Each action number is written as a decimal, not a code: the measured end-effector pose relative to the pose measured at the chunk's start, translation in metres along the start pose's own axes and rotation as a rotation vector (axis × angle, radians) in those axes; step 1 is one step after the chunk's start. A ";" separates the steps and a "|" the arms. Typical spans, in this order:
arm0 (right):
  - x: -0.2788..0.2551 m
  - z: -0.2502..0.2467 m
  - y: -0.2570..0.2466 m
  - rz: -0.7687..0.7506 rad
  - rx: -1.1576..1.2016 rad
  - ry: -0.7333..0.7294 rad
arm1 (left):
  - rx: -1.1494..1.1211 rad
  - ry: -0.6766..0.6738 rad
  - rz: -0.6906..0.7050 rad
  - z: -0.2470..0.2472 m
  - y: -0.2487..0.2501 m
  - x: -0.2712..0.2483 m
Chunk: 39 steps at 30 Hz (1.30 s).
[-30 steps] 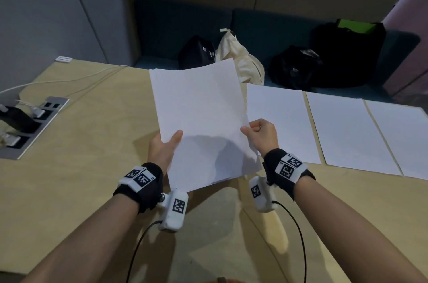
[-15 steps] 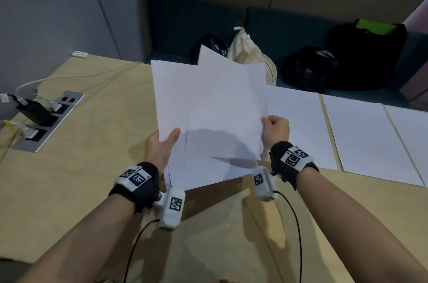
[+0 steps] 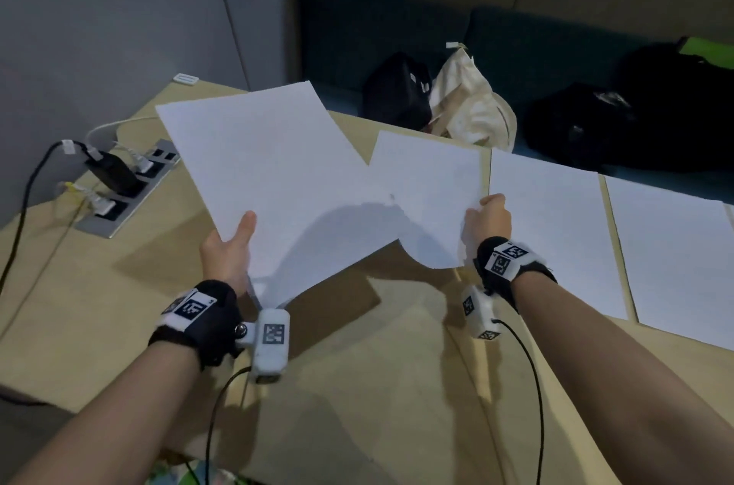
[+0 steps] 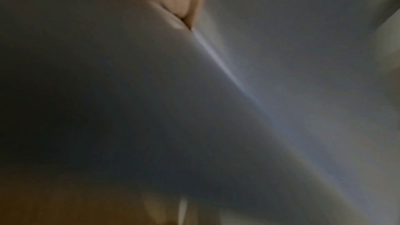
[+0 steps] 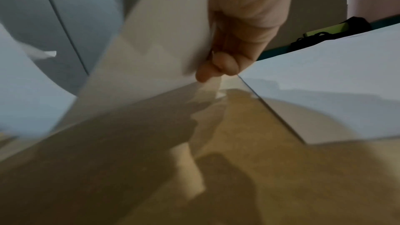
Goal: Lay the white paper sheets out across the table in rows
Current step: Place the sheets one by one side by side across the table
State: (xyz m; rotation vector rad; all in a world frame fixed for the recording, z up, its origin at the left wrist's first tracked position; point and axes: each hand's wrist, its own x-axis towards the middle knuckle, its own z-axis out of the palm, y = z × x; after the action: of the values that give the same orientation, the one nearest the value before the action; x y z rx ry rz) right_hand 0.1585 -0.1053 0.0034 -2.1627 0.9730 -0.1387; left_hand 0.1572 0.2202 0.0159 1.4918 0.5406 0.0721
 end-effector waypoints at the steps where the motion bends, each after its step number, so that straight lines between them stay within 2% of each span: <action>1: 0.000 0.002 0.000 -0.009 -0.030 0.000 | -0.002 -0.009 -0.009 0.000 0.000 0.000; 12: 0.004 0.000 0.003 -0.017 -0.133 -0.032 | 0.041 -0.136 -0.041 0.008 -0.009 -0.006; 14: 0.001 0.001 0.002 -0.070 -0.217 0.012 | 0.032 -0.150 -0.041 0.010 -0.009 -0.008; 17: -0.011 0.003 0.002 -0.230 -0.475 0.050 | 0.032 -0.161 -0.052 0.012 -0.011 -0.008; 20: -0.027 0.009 0.002 -0.423 -0.588 -0.110 | 0.034 -0.162 -0.077 0.012 -0.014 -0.007; 23: -0.044 0.014 0.003 -0.504 -0.648 -0.267 | 0.045 -0.167 -0.088 0.012 -0.017 -0.008; 25: -0.049 0.016 0.003 -0.480 -0.664 -0.315 | 0.053 -0.164 -0.090 0.012 -0.018 -0.010; 30: -0.049 0.020 0.006 -0.401 -0.627 -0.306 | 0.077 -0.165 -0.074 0.015 -0.018 -0.017; 39: -0.049 0.018 0.005 -0.380 -0.605 -0.292 | 0.070 -0.183 -0.066 0.017 -0.014 -0.024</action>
State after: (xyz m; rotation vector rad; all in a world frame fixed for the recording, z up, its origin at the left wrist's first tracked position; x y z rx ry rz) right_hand 0.1276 -0.0634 -0.0037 -2.8030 0.4568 0.3253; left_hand 0.1388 0.1939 0.0098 1.5298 0.4474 -0.1345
